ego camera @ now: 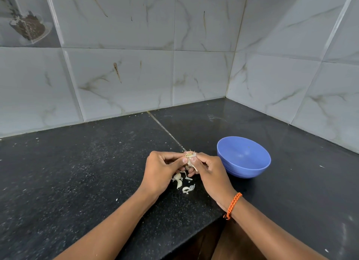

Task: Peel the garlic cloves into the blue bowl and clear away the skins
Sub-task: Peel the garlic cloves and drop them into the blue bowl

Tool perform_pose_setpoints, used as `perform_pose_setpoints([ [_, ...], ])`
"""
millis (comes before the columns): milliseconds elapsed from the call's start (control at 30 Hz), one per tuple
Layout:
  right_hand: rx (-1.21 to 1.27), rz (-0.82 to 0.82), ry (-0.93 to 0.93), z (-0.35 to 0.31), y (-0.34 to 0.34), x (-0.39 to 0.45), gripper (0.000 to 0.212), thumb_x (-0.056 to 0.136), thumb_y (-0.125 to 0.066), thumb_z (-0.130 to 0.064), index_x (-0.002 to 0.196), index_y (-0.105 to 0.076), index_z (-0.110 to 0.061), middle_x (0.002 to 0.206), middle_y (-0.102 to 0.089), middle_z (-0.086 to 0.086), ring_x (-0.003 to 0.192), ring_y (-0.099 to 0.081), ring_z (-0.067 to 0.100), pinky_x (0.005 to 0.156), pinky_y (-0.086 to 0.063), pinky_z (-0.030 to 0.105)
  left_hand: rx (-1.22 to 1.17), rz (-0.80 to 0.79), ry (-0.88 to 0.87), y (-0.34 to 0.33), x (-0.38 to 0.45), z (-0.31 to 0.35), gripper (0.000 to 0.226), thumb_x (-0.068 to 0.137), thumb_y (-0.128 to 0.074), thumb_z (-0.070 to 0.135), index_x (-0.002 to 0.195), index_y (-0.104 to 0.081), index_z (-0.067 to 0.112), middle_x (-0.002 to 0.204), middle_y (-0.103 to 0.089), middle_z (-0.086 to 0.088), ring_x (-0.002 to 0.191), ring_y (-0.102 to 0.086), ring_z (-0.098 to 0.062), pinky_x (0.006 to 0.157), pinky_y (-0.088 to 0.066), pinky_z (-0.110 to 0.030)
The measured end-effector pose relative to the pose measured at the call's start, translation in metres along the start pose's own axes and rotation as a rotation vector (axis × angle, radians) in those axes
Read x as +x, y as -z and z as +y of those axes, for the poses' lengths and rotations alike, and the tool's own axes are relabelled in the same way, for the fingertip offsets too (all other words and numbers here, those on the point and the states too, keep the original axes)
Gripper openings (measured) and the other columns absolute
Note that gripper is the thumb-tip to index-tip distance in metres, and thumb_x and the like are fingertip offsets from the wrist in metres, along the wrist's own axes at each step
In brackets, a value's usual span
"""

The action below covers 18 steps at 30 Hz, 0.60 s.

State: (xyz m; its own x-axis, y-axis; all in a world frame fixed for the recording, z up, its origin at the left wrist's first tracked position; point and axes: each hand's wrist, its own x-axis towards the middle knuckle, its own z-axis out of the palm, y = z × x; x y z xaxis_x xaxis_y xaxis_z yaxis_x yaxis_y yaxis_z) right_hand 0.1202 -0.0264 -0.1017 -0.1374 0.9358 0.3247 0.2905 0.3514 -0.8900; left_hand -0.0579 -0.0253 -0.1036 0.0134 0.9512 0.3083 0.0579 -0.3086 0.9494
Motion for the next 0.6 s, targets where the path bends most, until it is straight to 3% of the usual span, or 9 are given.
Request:
perform_pose_setpoints([
  [200, -0.021, 0.037, -0.013, 0.0024, -0.0025, 0.0014, 0.027, 0.111, -0.054, -0.020, 0.112, -0.081, -0.020, 0.082, -0.078, 0.001, 0.076, -0.078, 0.016, 0.074, -0.063, 0.028, 0.112, 0.022, -0.050, -0.0032, -0.0015, -0.0006, 0.011, 0.097, -0.081, 0.017, 0.105, -0.087, 0.019, 0.091, -0.084, 0.006, 0.084, -0.080, -0.011, 0.079, -0.064, -0.033],
  [367, 0.052, 0.064, -0.023, 0.0013, -0.0024, -0.0001, 0.023, 0.108, -0.059, -0.018, 0.118, -0.080, -0.016, 0.090, -0.081, -0.002, 0.081, -0.079, 0.019, 0.076, -0.067, 0.038, 0.182, 0.037, -0.050, -0.0050, 0.0014, -0.0028, 0.014, 0.089, -0.090, 0.035, 0.101, -0.087, 0.031, 0.083, -0.080, 0.004, 0.074, -0.071, -0.021, 0.075, -0.061, -0.049],
  [500, 0.013, 0.069, -0.016, 0.0033, -0.0032, 0.0008, 0.024, 0.108, -0.059, -0.016, 0.121, -0.079, -0.015, 0.093, -0.082, -0.003, 0.083, -0.079, 0.018, 0.076, -0.068, 0.041, 0.174, 0.006, -0.037, -0.0034, 0.0030, -0.0067, 0.017, 0.090, -0.088, 0.037, 0.106, -0.087, 0.033, 0.086, -0.082, 0.000, 0.084, -0.077, -0.032, 0.081, -0.062, -0.055],
  [600, 0.006, 0.068, -0.011, 0.0043, -0.0034, 0.0011, 0.022, 0.109, -0.058, -0.019, 0.118, -0.078, -0.023, 0.098, -0.082, -0.004, 0.085, -0.080, 0.017, 0.078, -0.067, 0.044, 0.165, -0.024, -0.043, -0.0039, 0.0027, -0.0055, 0.023, 0.093, -0.086, 0.023, 0.112, -0.086, 0.035, 0.092, -0.082, 0.002, 0.083, -0.076, -0.027, 0.083, -0.062, -0.056],
])
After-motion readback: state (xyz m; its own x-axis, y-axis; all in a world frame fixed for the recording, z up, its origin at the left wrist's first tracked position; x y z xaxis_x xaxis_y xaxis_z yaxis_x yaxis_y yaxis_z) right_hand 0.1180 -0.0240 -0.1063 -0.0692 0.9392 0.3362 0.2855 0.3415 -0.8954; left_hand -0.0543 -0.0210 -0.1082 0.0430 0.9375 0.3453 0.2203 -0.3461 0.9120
